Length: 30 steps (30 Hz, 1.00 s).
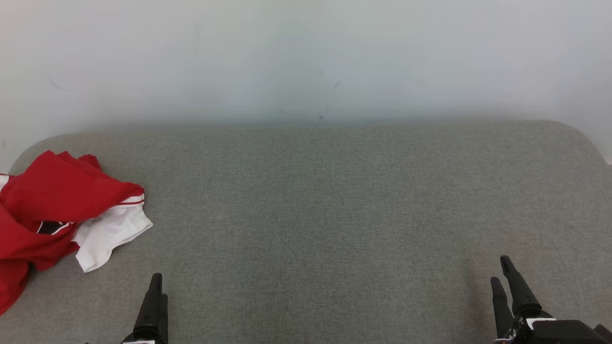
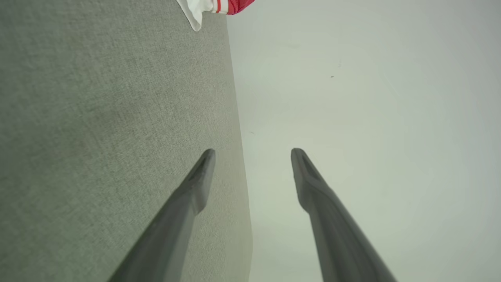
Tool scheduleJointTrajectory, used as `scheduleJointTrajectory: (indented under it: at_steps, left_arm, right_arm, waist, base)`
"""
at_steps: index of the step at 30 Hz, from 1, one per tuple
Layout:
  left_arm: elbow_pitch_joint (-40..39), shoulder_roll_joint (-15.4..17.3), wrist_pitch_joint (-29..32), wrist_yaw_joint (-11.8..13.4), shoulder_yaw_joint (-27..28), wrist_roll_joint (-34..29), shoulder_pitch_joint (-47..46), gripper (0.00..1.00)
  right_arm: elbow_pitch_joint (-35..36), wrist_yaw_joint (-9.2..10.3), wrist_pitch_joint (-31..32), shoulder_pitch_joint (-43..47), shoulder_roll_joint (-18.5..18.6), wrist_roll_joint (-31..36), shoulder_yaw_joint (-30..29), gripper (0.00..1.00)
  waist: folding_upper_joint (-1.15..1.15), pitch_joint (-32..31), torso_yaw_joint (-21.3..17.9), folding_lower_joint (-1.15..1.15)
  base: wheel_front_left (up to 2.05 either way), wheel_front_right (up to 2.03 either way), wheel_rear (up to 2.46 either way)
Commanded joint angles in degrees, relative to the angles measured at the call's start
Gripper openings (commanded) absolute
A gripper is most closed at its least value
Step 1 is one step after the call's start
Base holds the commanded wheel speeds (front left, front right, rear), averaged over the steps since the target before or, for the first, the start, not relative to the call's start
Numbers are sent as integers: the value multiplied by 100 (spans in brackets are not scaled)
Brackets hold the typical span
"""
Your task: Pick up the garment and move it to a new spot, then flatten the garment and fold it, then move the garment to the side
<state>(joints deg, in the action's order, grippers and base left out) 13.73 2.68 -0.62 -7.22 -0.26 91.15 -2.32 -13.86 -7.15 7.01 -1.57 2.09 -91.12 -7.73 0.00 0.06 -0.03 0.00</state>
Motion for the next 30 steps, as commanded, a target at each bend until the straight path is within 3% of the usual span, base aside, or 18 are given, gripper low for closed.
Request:
scheduleJointTrajectory:
  at_steps: [1,14,30]
  left_arm:
    - [-109,16,-65,-13,14,-172,-12,100]
    - [-154,18,-297,197,13,-1406,-50,100]
    - [-179,21,-564,414,-321,-3498,-89,100]
  right_arm:
    - [103,-20,-75,-171,34,118,71,100]
    - [-31,-24,-434,-271,44,1179,362,100]
    - [-286,-30,-846,-425,57,3152,753,100]
  waist:
    - [0,-1,3,0]
    - [0,-8,33,0]
    - [0,-15,95,0]
  base:
    - [0,0,0]
    - [0,0,0]
    - [0,0,0]
